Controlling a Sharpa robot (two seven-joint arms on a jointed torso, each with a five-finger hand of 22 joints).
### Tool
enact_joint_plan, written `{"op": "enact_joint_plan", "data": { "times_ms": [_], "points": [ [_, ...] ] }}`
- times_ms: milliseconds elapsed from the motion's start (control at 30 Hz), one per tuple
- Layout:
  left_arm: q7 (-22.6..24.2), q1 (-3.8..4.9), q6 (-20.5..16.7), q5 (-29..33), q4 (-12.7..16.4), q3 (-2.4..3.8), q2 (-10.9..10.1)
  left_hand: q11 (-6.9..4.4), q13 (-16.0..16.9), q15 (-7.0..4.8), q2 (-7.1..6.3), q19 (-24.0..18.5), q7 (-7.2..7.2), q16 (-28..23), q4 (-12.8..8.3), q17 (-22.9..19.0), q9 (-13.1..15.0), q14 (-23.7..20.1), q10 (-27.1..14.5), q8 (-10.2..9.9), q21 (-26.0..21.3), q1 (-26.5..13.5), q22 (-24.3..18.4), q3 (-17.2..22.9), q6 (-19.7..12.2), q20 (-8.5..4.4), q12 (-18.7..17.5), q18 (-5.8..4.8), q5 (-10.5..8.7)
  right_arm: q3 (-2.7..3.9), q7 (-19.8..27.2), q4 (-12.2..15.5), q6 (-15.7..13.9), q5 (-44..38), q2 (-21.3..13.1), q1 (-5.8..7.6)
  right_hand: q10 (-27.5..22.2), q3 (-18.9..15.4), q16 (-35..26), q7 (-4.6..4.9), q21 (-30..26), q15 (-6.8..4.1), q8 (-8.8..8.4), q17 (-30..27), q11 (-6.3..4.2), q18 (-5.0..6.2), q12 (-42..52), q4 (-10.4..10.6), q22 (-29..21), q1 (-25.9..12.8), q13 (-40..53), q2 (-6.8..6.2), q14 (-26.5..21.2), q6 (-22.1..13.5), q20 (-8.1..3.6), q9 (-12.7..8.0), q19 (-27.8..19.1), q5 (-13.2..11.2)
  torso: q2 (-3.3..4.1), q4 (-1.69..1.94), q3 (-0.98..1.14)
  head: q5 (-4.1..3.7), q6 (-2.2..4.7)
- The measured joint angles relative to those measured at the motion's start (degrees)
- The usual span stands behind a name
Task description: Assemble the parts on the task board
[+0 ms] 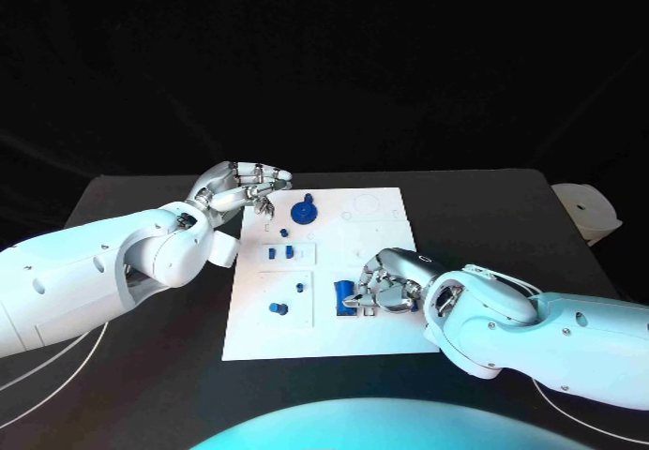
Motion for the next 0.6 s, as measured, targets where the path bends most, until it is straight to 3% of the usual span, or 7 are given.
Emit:
{"op": "enact_joint_plan", "data": {
  "times_ms": [600],
  "points": [
    [-0.1, 0.00, 0.0, 0.0, 0.0, 0.00, -0.1, 0.20, 0.0, 0.00, 0.00, 0.0, 0.21, 0.0, 0.0, 0.0, 0.0, 0.0, -0.2, 0.0, 0.0, 0.0, -0.1, 0.0, -0.2, -0.01, 0.3, 0.00, 0.00, 0.00, -0.3, -0.4, 1.6, -0.9, 0.5, -0.01, 0.0, -0.2, 0.0, -0.19, 0.0, -0.19, -0.01, 0.0, 0.00, 0.00, 0.1, -0.2, 0.0, 1.9, 0.1, 0.22, -0.2, 0.2, -0.21, -0.3, -0.2, 0.0, 0.03, -0.02, 0.03, 0.08, -0.07]
  ]
}}
